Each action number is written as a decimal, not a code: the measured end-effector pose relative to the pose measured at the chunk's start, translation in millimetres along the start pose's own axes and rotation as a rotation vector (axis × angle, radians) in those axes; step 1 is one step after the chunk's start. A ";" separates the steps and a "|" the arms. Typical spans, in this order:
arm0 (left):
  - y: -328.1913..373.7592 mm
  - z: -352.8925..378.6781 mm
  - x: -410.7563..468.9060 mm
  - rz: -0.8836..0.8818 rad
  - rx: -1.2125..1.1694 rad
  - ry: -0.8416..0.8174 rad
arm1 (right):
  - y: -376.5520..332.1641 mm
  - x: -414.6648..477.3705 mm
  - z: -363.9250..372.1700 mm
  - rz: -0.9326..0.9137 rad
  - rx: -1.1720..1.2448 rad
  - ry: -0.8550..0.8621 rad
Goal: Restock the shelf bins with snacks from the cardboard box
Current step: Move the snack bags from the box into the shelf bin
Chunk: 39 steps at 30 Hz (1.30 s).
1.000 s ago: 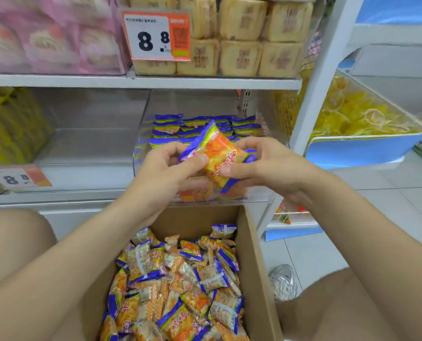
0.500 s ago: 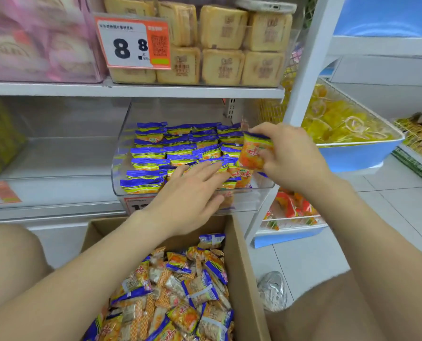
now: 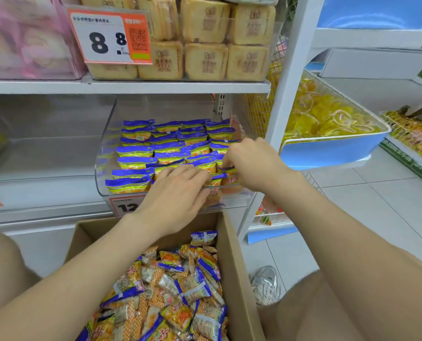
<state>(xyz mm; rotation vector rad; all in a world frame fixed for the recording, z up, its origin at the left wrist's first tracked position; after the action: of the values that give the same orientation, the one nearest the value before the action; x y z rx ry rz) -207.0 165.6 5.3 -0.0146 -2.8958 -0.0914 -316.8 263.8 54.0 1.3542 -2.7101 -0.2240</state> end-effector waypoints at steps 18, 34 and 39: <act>-45.3 4.6 -19.1 -0.258 0.105 -0.151 | -21.7 -33.0 39.3 -0.026 0.251 -0.462; -40.5 -10.3 -29.0 -0.116 -0.051 0.097 | -0.2 -20.7 26.0 0.046 0.256 -0.176; -11.8 -32.5 -62.2 0.075 -0.072 0.322 | -33.8 -47.8 -18.6 -0.013 0.461 0.237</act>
<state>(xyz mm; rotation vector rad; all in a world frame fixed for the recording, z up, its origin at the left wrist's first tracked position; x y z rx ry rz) -139.0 151.6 21.0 -0.1109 -2.5662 -0.1680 -258.7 280.4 65.0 1.3876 -2.6428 0.5577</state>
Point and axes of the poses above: each hand's wrist, its own x-axis towards the middle knuckle, its own z-axis out of the palm, y = z × x, the point moved 7 cm from there along x, towards the middle knuckle, and after that the axes turned 2 degrees about x, right-handed, at the moved point
